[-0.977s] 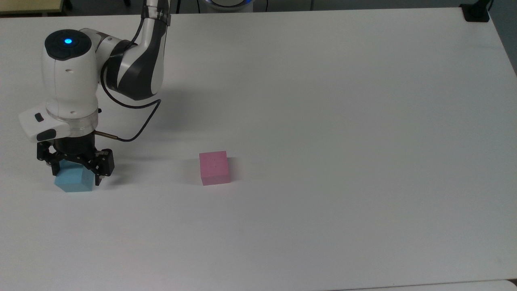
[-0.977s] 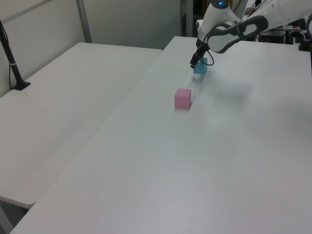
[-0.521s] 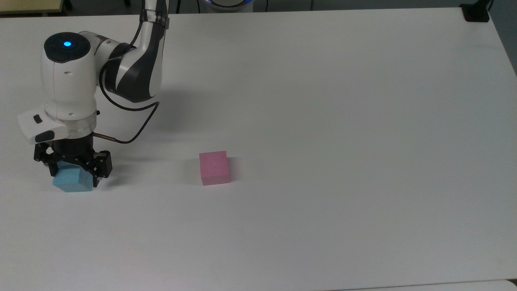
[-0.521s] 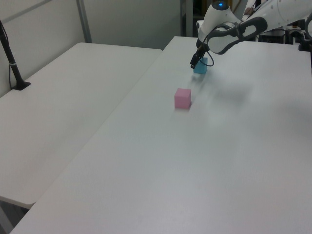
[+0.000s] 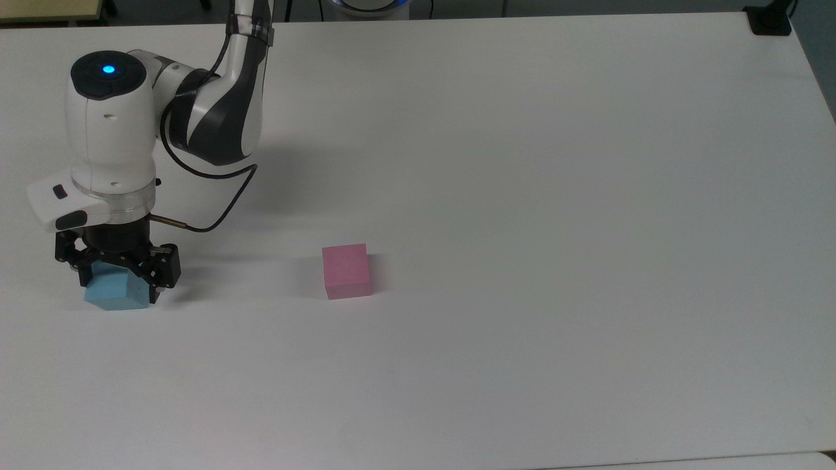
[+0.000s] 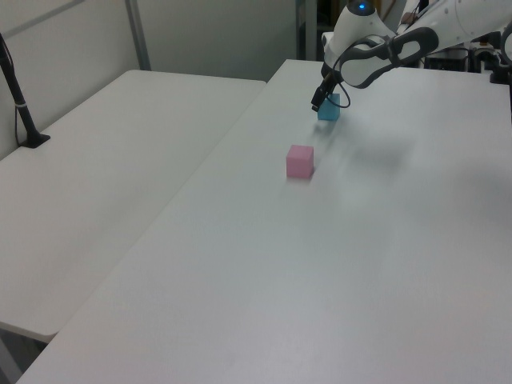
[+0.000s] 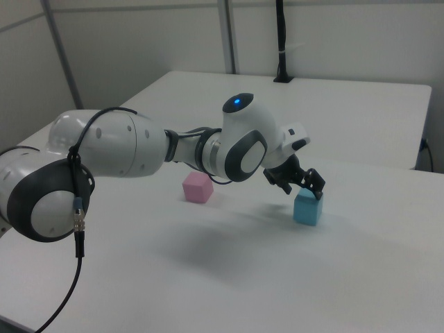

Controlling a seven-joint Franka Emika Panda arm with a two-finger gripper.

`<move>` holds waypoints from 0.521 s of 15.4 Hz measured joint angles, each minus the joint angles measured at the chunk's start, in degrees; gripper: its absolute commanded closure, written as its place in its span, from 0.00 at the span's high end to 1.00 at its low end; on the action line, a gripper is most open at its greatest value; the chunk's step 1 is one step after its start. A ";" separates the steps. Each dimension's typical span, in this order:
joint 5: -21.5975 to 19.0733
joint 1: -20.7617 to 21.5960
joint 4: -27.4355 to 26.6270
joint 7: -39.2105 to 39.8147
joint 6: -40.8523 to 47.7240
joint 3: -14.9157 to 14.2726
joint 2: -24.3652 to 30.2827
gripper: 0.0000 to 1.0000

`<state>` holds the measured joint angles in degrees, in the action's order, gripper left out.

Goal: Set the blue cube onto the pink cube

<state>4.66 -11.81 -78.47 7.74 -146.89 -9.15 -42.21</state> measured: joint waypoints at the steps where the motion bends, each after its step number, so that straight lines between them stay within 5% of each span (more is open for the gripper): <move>1: 0.00 0.01 0.04 0.00 0.00 0.00 0.00 1.00; 8: 0.01 0.02 0.50 0.00 0.00 0.00 0.00 1.00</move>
<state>4.67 -11.79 -77.97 7.74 -146.89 -9.14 -42.21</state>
